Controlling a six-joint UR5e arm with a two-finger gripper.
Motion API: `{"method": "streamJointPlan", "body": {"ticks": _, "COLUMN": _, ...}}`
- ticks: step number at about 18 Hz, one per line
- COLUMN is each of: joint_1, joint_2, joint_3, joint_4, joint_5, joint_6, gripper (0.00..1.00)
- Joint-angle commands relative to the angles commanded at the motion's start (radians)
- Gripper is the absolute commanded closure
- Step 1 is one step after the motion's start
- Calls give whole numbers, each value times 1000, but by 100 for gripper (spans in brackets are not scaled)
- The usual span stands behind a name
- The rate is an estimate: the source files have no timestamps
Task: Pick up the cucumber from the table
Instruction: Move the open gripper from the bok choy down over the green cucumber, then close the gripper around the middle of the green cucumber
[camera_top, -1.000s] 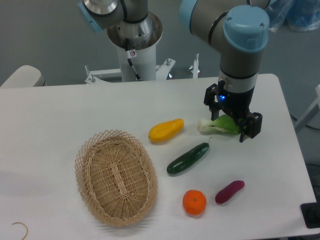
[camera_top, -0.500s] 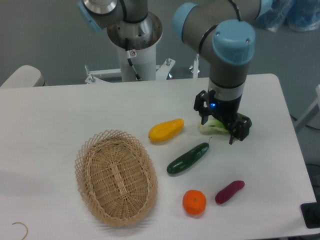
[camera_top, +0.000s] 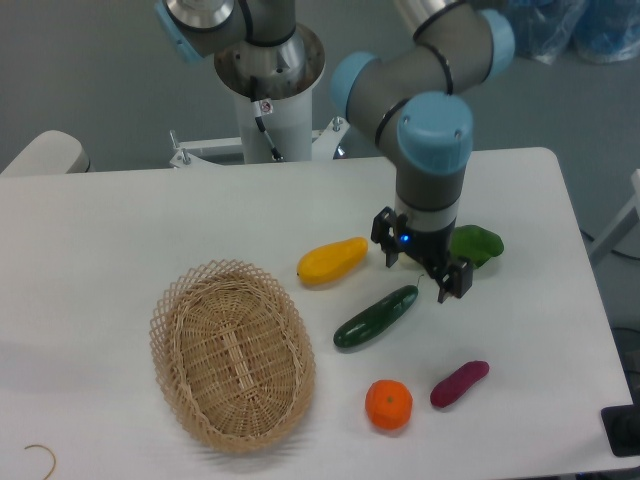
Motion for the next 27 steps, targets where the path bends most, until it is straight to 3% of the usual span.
{"method": "streamJointPlan", "body": {"ticks": 2, "joint_1": -29, "joint_2": -38, "joint_3": 1, "joint_4": 3, "joint_5": 65, "joint_6": -4, "gripper": 0}}
{"method": "streamJointPlan", "body": {"ticks": 10, "joint_1": -80, "joint_2": -135, "joint_3": 8, "joint_4": 67, "joint_5": 74, "joint_6": -63, "gripper": 0}}
{"method": "streamJointPlan", "body": {"ticks": 19, "joint_1": -92, "joint_2": -135, "joint_3": -55, "joint_4": 104, "joint_5": 76, "joint_6": -69, "gripper": 0}}
{"method": "streamJointPlan", "body": {"ticks": 27, "joint_1": -106, "joint_2": -167, "joint_3": -58, "joint_4": 156, "joint_5": 74, "joint_6": -92, "gripper": 0}}
